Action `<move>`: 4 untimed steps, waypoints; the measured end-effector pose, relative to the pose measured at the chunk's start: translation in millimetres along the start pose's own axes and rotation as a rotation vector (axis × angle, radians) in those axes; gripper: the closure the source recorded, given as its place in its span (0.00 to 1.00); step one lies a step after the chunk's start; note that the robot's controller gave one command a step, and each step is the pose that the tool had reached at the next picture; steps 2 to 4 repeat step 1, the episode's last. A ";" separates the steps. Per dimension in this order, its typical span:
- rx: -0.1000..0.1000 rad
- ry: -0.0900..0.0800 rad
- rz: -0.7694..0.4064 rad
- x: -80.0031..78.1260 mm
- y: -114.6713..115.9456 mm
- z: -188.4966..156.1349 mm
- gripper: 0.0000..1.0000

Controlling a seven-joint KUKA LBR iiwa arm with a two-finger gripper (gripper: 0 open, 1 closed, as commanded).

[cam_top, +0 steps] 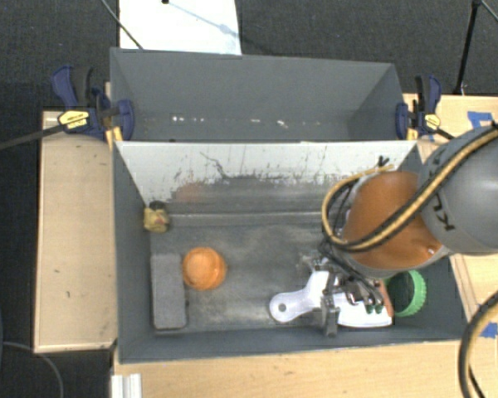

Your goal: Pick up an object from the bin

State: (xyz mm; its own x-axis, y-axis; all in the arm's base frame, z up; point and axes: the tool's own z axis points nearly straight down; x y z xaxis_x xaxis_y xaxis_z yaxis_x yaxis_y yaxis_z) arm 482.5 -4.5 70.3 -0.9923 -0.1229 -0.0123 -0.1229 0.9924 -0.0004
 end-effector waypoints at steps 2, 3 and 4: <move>-0.010 0.007 -0.090 3.0 3.6 -1.8 1.00; -0.010 0.007 -0.090 3.0 3.6 -1.8 1.00; -0.010 0.007 -0.090 3.0 3.6 -1.8 1.00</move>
Offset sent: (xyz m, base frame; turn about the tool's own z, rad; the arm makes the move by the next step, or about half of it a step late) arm 0.0000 0.0000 0.0000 0.0000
